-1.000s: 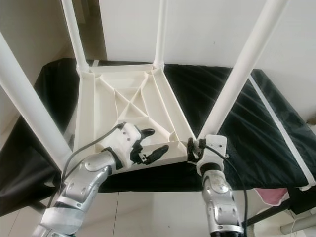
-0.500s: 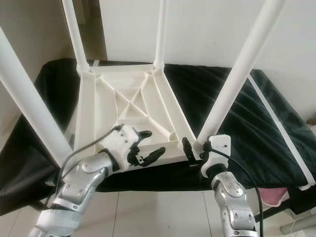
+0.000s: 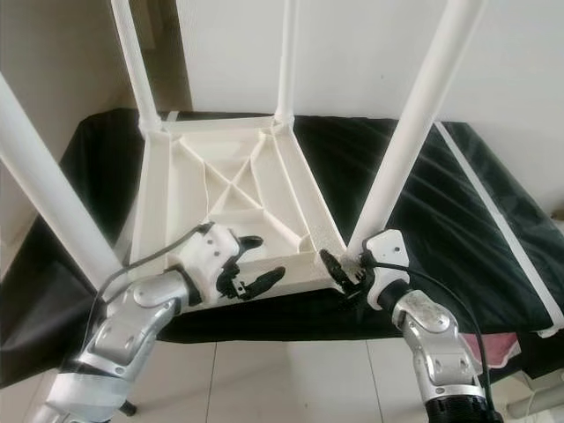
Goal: Building children table
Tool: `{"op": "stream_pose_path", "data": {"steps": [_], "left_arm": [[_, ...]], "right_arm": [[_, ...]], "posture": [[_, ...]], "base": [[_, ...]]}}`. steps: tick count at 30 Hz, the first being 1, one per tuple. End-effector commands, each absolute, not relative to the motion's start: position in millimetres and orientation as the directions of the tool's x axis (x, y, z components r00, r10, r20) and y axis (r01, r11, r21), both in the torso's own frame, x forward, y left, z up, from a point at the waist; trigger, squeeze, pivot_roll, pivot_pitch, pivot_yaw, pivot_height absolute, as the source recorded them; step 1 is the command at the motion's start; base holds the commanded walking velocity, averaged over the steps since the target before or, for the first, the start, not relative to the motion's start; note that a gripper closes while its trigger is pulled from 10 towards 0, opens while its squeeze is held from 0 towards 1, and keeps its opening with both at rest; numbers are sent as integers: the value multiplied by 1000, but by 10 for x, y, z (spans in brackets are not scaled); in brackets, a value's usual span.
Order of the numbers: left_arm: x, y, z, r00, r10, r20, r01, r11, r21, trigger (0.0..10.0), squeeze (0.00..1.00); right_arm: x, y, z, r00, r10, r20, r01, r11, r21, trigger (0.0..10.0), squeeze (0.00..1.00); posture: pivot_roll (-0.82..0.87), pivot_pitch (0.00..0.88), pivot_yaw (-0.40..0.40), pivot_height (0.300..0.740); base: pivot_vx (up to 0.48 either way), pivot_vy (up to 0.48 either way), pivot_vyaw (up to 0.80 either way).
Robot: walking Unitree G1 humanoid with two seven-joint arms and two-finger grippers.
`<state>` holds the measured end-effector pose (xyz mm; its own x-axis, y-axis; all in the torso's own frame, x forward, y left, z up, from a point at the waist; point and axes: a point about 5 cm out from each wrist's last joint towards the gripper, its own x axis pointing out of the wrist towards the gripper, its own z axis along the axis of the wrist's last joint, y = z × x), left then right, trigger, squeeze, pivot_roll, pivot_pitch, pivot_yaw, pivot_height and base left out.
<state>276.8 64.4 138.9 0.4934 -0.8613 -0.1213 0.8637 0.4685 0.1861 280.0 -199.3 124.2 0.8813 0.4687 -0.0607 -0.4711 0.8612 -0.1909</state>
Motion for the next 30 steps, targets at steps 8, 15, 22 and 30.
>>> {"op": "stream_pose_path", "data": {"steps": [8, 15, 22, 30], "left_arm": [[2719, 621, 1380, 406, -900, -160, 909, 380, 173, 10000, 0], [2740, 606, 1381, 406, -899, -162, 908, 379, 177, 10000, 0], [2754, 583, 1337, 420, -893, -164, 903, 394, 171, 10000, 0], [2747, 554, 1272, 423, -891, -165, 903, 401, 155, 10000, 0]], "right_arm": [[2809, -1965, 1124, 850, 512, -121, -526, 827, -195, 4275, 0], [2854, -1974, 1105, 866, 484, -123, -499, 845, -190, 10000, 0], [2880, -1939, 987, 939, 324, -114, -335, 937, -98, 10000, 0], [2864, -1839, 972, 972, 222, -77, -224, 974, -19, 10000, 0]], "posture": [[9, 0, -13, 740], [2, 0, -16, 740], [-7, 0, -15, 740], [-16, 0, -16, 740]], "base": [[0, 0, 0], [0, 0, 0], [0, 0, 0], [0, 0, 0]]}}
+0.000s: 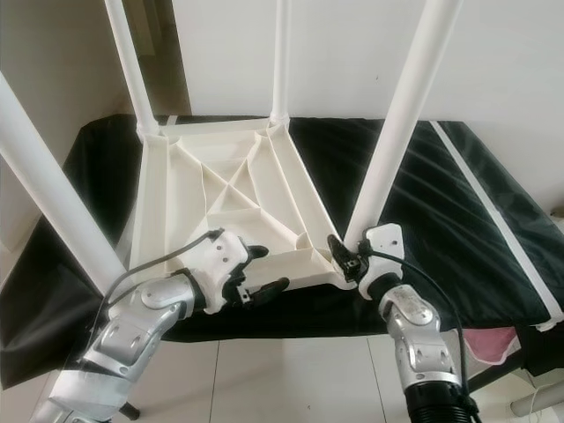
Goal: Building children table
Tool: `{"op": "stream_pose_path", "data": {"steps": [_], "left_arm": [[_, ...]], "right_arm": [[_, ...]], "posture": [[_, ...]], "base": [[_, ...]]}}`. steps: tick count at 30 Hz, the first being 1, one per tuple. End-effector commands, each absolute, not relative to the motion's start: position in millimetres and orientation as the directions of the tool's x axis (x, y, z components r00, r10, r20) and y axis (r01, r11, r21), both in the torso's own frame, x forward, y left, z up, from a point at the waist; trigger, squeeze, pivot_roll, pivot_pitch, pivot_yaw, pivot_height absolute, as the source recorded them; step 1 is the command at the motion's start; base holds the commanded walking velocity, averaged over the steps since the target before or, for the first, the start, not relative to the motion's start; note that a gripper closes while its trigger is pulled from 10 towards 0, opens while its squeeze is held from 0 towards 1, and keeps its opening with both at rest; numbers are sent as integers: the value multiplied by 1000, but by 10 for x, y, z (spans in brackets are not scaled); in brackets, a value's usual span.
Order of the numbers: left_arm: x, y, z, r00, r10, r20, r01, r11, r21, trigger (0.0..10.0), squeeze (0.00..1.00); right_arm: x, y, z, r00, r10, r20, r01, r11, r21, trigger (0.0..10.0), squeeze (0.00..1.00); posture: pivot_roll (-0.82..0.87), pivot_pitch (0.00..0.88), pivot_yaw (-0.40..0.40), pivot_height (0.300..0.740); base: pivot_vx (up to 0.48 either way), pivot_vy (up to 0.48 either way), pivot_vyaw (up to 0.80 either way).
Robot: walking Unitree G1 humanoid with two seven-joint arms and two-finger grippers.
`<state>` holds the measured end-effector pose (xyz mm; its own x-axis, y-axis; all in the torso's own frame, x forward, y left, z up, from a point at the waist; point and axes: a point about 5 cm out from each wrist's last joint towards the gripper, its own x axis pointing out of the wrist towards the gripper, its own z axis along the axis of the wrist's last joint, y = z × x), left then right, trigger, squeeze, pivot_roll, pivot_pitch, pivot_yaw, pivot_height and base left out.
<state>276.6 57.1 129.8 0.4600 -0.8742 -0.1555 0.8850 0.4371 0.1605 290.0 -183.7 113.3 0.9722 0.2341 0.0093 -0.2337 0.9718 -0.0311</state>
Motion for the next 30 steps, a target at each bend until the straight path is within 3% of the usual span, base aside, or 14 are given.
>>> {"op": "stream_pose_path", "data": {"steps": [1, 3, 4, 13, 30], "left_arm": [[2746, 548, 1266, 423, -891, -164, 903, 401, 153, 10000, 0], [2749, 545, 1266, 426, -890, -163, 902, 403, 153, 10000, 0], [2765, 540, 1270, 458, -878, -143, 887, 439, 145, 10000, 0], [2770, 534, 1292, 497, -861, -106, 865, 482, 140, 10000, 0], [2811, 592, 1370, 525, -848, -74, 846, 511, 155, 10000, 0]], "right_arm": [[2856, -1820, 980, 976, 205, -69, -206, 978, -14, 10000, 0], [2848, -1808, 992, 980, 189, -59, -191, 982, -13, 10000, 0], [2810, -1777, 1028, 995, 94, -35, -93, 995, 21, 10000, 0], [2712, -1727, 1047, 985, -172, 12, 172, 985, 7, 10000, 0], [2680, -1552, 1039, 985, -170, 4, 170, 985, 10, 10000, 0]], "posture": [[-16, 0, -16, 740], [-17, 0, -24, 740], [-23, 0, -31, 740], [-21, 0, -44, 740], [-11, 0, -37, 740]], "base": [[0, 0, 0], [0, 0, 0], [0, 0, 0], [0, 0, 0], [0, 0, 0]]}}
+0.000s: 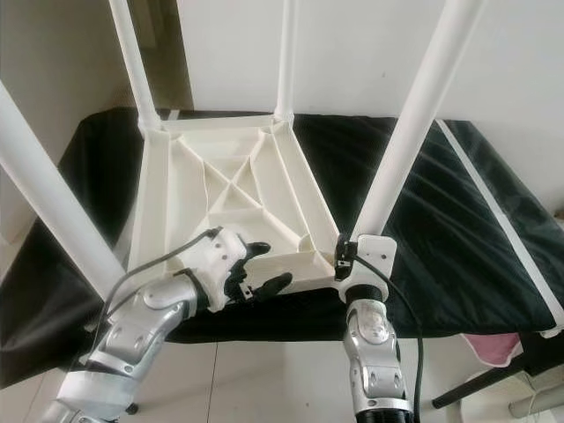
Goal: Building children table
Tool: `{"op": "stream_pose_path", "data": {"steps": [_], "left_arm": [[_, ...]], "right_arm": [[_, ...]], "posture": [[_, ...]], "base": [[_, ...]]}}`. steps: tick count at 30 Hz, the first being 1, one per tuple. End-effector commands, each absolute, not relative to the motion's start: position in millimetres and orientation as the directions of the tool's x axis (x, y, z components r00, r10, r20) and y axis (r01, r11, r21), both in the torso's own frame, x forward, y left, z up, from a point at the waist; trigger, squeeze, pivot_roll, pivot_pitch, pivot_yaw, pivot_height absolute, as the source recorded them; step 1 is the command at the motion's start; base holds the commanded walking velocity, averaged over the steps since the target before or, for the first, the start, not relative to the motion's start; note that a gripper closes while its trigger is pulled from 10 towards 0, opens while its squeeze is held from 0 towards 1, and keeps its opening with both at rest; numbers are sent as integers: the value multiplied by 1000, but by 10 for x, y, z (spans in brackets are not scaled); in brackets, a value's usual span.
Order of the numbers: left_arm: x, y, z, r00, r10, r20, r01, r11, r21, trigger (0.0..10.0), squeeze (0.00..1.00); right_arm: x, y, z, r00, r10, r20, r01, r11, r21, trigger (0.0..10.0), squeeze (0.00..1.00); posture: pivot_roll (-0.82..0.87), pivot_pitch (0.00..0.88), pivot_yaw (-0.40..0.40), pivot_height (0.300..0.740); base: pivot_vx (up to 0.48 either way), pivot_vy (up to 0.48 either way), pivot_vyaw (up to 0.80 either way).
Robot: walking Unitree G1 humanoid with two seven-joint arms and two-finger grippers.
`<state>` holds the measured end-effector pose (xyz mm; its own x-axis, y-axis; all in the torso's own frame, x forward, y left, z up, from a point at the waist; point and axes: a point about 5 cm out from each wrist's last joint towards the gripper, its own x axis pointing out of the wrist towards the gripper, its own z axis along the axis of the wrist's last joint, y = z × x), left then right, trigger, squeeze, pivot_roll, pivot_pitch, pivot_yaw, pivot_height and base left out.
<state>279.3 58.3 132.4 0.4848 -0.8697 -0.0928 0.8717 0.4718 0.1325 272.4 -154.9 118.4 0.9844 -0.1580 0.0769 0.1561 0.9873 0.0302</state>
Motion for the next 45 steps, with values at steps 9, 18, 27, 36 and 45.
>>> {"op": "stream_pose_path", "data": {"steps": [9, 18, 27, 36, 45], "left_arm": [[2770, 596, 1376, 527, -847, -65, 844, 513, 154, 10000, 0], [2719, 621, 1455, 536, -844, 10, 835, 531, 142, 10000, 0], [2739, 628, 1517, 567, -822, 51, 804, 566, 180, 10000, 0], [2684, 612, 1493, 558, -829, 39, 809, 554, 197, 10000, 0], [2606, 577, 1481, 548, -836, 28, 811, 539, 229, 10000, 0]], "right_arm": [[2664, -1655, 1061, 994, -105, 17, 106, 994, -19, 10000, 490], [2642, -1769, 1102, 999, -8, 41, 8, 1000, 12, 10000, 1000], [2677, -1859, 1185, 980, 187, 66, -186, 982, -29, 10000, 0], [2733, -1902, 1174, 942, 336, 7, -333, 937, -102, 10000, 0], [2856, -1897, 1166, 886, 461, -49, -463, 873, -154, 4275, 0]], "posture": [[12, 0, -53, 740], [23, 0, -60, 740], [11, 0, -61, 740], [6, 0, -68, 740], [10, 8, -63, 740]], "base": [[0, 0, 0], [0, 0, 0], [0, 0, 0], [0, 0, 0], [0, 0, 0]]}}
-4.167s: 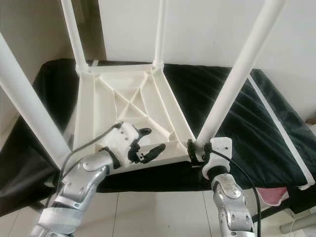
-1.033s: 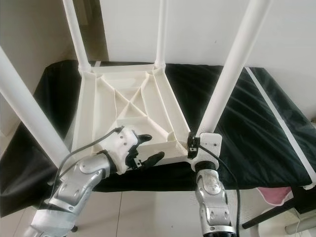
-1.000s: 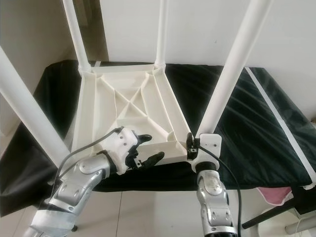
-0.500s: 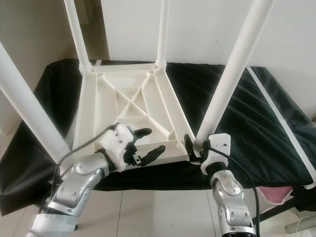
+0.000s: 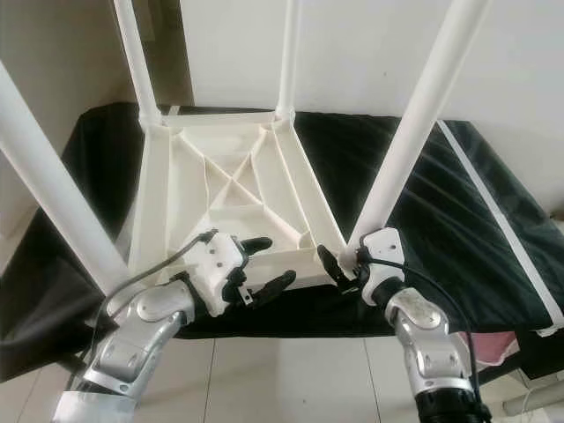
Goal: Building children table
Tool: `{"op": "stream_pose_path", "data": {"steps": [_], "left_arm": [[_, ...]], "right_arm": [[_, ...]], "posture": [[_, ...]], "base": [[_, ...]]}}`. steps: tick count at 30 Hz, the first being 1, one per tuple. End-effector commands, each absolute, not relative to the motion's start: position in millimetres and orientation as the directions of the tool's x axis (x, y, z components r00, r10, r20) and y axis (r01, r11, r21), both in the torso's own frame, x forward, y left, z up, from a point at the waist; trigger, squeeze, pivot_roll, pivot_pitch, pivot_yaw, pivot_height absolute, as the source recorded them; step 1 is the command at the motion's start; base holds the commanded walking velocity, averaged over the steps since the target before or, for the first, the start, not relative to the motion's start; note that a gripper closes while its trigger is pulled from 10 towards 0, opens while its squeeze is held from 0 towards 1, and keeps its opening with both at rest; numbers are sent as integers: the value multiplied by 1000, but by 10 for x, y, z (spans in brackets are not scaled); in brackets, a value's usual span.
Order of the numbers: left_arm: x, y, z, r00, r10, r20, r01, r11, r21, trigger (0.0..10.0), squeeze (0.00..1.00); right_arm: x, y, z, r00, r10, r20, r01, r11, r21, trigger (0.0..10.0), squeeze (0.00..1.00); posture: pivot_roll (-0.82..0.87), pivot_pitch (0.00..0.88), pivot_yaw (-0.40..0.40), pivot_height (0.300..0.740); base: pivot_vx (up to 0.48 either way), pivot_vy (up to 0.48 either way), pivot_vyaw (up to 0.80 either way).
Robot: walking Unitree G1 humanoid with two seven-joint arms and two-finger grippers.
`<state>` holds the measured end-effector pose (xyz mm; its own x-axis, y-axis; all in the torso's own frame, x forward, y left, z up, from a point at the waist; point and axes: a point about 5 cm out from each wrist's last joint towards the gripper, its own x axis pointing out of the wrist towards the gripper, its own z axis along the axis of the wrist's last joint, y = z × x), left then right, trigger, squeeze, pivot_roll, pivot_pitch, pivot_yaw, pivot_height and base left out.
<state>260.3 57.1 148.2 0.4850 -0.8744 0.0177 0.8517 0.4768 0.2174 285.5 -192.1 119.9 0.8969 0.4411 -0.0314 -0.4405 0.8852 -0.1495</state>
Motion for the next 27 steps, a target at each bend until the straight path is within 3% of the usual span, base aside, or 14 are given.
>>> {"op": "stream_pose_path", "data": {"steps": [1, 2, 14, 15, 16, 27], "left_arm": [[2593, 581, 1479, 543, -839, 25, 814, 533, 231, 10000, 0], [2587, 586, 1477, 541, -841, 23, 815, 531, 231, 10000, 0], [2628, 565, 1505, 540, -841, 30, 815, 531, 232, 10000, 0], [2643, 562, 1509, 540, -841, 31, 814, 531, 235, 10000, 0], [2662, 568, 1512, 540, -841, 31, 813, 531, 238, 10000, 0], [2637, 551, 1455, 520, -854, 5, 829, 506, 238, 10000, 0]], "right_arm": [[2863, -1898, 1160, 878, 476, -56, -478, 864, -156, 2196, 0], [2866, -1900, 1155, 872, 485, -60, -488, 859, -153, 0, 0], [2802, -1906, 1081, 860, 504, -81, -511, 850, -128, 0, 0], [2795, -1926, 1064, 865, 494, -87, -502, 857, -118, 1333, 0], [2791, -1941, 1061, 873, 480, -82, -487, 868, -103, 10000, 0], [2690, -1864, 1093, 941, 338, 9, -336, 940, -64, 10000, 0]], "posture": [[7, 26, -60, 740], [5, 32, -62, 740], [-10, 26, -55, 740], [-12, 17, -53, 740], [-17, 8, -49, 740], [-37, 17, -34, 740]], "base": [[0, 0, 0], [0, 0, 0], [0, 0, 0], [0, 0, 0], [0, 0, 0], [0, 0, 0]]}}
